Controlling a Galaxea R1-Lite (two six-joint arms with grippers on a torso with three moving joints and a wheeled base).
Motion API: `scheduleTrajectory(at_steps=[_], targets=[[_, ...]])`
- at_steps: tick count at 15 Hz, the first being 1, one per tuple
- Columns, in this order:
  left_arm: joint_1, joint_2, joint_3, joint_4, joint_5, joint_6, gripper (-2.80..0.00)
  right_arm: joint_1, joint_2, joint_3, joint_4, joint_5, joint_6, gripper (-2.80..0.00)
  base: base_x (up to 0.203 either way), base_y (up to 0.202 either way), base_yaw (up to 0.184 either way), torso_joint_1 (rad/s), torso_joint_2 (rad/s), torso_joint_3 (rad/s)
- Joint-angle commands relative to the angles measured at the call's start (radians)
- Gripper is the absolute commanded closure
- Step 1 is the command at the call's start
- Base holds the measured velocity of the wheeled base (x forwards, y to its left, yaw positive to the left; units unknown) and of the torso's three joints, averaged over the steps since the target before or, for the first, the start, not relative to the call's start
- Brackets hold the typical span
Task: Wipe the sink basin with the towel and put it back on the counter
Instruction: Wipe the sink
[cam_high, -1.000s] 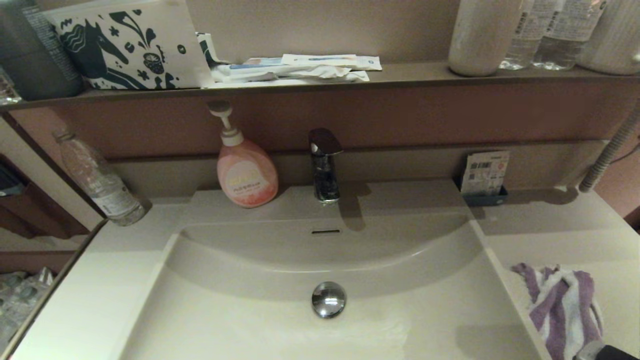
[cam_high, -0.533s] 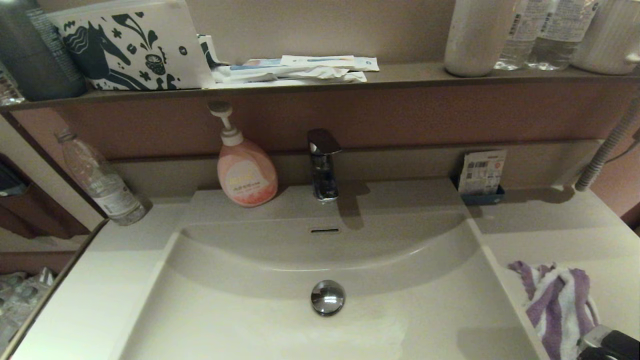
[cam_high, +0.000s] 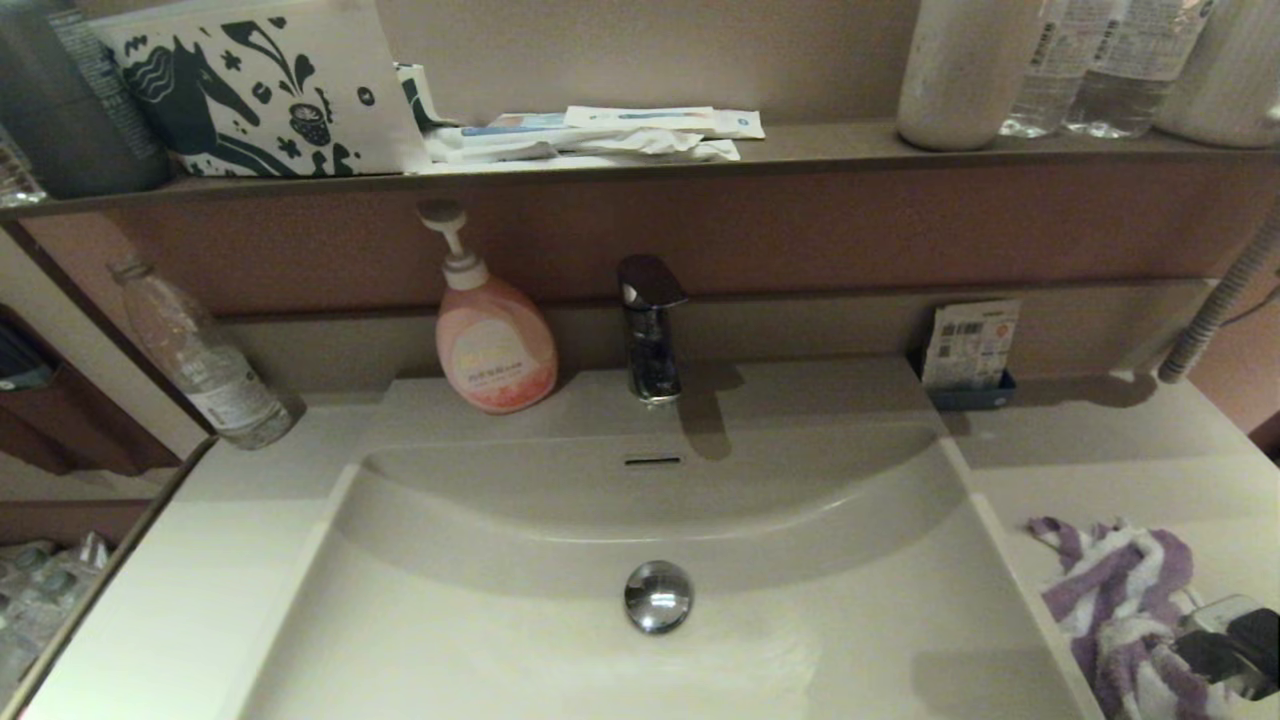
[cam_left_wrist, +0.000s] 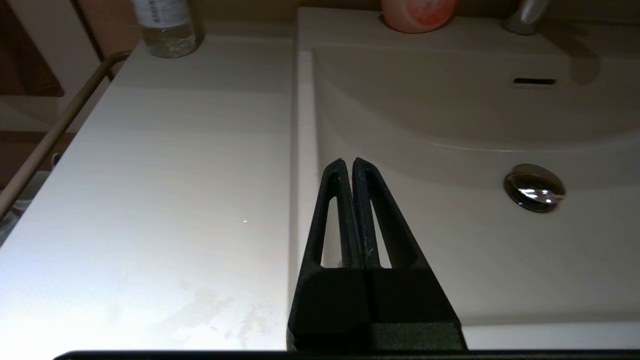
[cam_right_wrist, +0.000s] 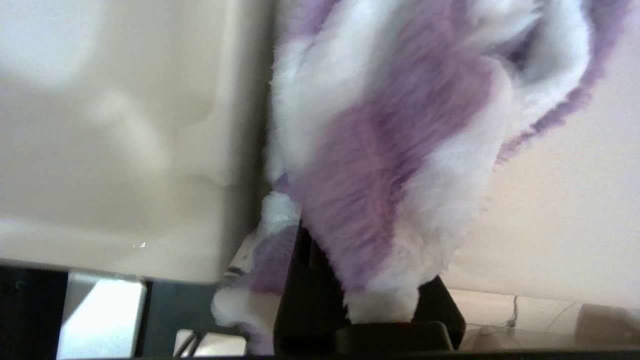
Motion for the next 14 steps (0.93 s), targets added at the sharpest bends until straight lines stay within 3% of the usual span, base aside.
scheduleTrajectory(at_steps=[1, 4, 8, 11, 14], targets=[[0.000, 0.000, 0.000, -0.001, 0.000, -0.001, 0.00, -0.027, -0.026, 0.028, 0.027, -0.003, 0.001, 0.00, 0.000, 0.000, 0.000, 0.000, 0.00, 0.000], [0.000, 0.000, 0.000, 0.000, 0.000, -0.001, 0.00, -0.090, -0.055, 0.036, 0.028, -0.003, 0.001, 0.00, 0.000, 0.000, 0.000, 0.000, 0.00, 0.000], [0.000, 0.000, 0.000, -0.001, 0.000, -0.001, 0.00, -0.093, -0.127, 0.109, 0.025, 0.003, 0.040, 0.00, 0.000, 0.000, 0.000, 0.000, 0.00, 0.000], [0.000, 0.000, 0.000, -0.001, 0.000, -0.001, 0.00, -0.093, -0.190, 0.160, -0.001, 0.109, 0.210, 0.00, 0.000, 0.000, 0.000, 0.000, 0.00, 0.000], [0.000, 0.000, 0.000, 0.000, 0.000, -0.001, 0.00, -0.094, -0.194, 0.236, -0.125, 0.202, 0.245, 0.00, 0.000, 0.000, 0.000, 0.000, 0.00, 0.000]])
